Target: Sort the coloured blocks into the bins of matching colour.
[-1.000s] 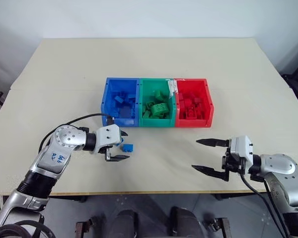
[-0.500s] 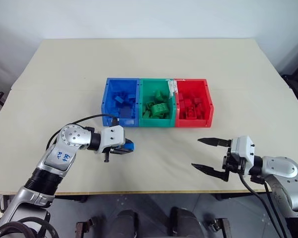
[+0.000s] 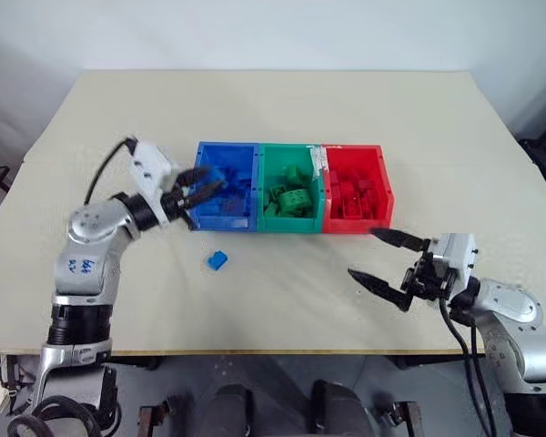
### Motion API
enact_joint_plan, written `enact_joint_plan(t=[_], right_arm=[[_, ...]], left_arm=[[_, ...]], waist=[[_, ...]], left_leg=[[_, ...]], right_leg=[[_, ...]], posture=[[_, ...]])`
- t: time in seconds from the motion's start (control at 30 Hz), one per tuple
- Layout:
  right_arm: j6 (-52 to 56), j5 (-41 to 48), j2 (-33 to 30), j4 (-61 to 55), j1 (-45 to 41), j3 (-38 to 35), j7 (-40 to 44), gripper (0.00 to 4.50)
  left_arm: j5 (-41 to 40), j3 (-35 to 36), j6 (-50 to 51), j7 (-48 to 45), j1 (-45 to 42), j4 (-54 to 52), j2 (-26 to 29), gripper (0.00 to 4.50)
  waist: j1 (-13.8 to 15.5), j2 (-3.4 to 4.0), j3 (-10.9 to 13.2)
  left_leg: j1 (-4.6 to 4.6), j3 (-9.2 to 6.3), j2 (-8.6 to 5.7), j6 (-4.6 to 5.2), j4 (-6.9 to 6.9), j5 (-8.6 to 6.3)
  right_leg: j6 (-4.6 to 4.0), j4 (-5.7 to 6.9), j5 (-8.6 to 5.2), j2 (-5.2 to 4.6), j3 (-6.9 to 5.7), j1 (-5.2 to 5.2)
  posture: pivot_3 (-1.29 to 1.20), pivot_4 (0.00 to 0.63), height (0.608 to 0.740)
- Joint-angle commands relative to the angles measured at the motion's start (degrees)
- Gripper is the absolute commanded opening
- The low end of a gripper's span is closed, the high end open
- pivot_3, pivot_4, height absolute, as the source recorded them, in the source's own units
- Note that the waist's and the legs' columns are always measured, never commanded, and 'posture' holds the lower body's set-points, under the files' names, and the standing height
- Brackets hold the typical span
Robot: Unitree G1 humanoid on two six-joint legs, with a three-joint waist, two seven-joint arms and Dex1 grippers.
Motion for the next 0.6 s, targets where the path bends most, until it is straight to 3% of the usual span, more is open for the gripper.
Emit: enact_joint_plan(t=[0.03,0.27,0.4,0.6], right_arm=[[-1.6,1.0,1.0,0.1,-1.5,-2.3,-1.5,4.50],[-2.8,1.0,1.6,1.2,-3.2,-1.8,-1.8,4.50],[-2.8,1.2,1.4,2.2,-4.1,-0.9,-0.6,4.50],[-2.4,-0.1,-0.5,6.3,-8.0,3.1,6.3,4.50]], left_arm=[[0.6,-1.0,0.9,4.0,-4.4,3.9,-2.8,0.95],[1.2,-3.5,-1.8,2.3,-7.1,9.8,-5.0,3.18],[2.8,-2.0,-1.7,5.0,-4.5,6.8,-2.7,4.45],[-3.6,8.4,-2.9,-0.8,11.2,-5.7,4.8,4.49]], waist=[[0.2,-0.01,0.0],[-0.4,-0.03,0.0],[-0.4,-0.03,0.0],[-1.6,-0.02,0.0]], left_leg=[[-0.03,-0.01,-0.01,0.00,0.03,0.00],[-0.04,0.04,-0.03,0.01,-0.02,0.00],[-0.03,0.06,-0.02,0.01,-0.02,0.00],[0.02,0.04,0.04,0.00,-0.13,-0.01]], right_leg=[[0.00,0.00,0.00,0.00,-0.01,0.01],[0.02,-0.03,0.01,0.00,-0.01,-0.03],[0.02,-0.03,0.01,0.01,0.01,-0.04],[0.01,-0.09,0.01,0.01,0.06,-0.06]], posture=[[0.00,0.150,0.740],[0.00,0.150,0.740],[0.00,0.150,0.740],[0.00,0.150,0.740]])
